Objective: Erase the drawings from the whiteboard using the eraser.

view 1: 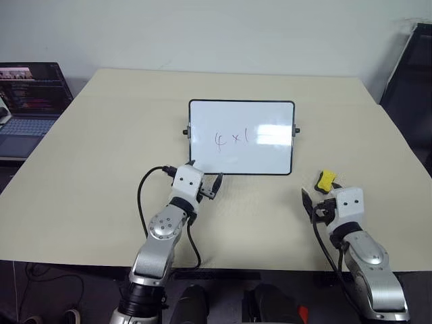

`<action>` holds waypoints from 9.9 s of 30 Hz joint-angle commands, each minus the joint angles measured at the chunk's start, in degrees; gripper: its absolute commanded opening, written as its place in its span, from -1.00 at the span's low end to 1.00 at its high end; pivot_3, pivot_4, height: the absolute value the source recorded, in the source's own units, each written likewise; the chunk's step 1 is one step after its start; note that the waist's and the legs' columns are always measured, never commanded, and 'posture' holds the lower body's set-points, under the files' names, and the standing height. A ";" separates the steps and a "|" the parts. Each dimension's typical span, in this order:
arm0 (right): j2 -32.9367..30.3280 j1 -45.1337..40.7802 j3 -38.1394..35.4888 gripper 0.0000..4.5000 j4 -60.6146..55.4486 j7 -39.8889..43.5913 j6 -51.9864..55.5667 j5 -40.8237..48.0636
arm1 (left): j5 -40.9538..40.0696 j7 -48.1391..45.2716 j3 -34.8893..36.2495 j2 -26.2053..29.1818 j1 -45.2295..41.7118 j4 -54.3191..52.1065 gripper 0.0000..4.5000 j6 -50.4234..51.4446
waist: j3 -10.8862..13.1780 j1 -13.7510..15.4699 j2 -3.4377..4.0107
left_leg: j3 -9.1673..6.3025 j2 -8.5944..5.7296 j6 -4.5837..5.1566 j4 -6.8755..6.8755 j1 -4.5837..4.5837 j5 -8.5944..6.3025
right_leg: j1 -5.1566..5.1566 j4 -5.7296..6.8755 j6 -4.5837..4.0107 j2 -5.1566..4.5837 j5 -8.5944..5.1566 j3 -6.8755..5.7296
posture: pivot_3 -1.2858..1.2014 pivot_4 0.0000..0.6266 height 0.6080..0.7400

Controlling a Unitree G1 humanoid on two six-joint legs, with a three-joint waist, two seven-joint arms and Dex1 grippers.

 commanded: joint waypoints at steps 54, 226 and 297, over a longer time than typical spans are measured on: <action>9.25 -20.23 -10.90 0.99 -0.57 -12.91 31.98 0.98 | -20.66 -56.94 -3.30 18.57 -28.14 13.45 1.00 -4.18 | 0.12 -0.16 0.21 | 0.33 -0.01 -0.04 -0.06 -0.16 -0.04 | -0.19 0.03 -0.28 0.06 0.03 -0.02 | 0.03 -0.52 1.00; -2.09 -56.97 24.33 -0.48 42.90 17.97 4.51 -14.56 | -8.96 -18.22 1.41 14.97 -18.09 1.00 1.00 12.15 | 0.20 -0.05 0.33 | -0.33 -0.09 -0.10 0.23 -0.66 0.01 | -0.53 0.23 -0.29 -0.06 0.11 -0.33 | 0.03 -0.52 1.00; -2.25 -18.10 3.78 -0.48 0.87 18.16 4.79 5.69 | -13.43 -9.20 9.98 7.12 -9.53 -5.99 1.00 13.18 | 0.21 0.00 0.32 | -0.43 -0.08 -0.14 0.14 -0.33 0.05 | -0.13 0.08 -0.28 -0.04 0.10 -0.25 | 0.03 -0.52 1.00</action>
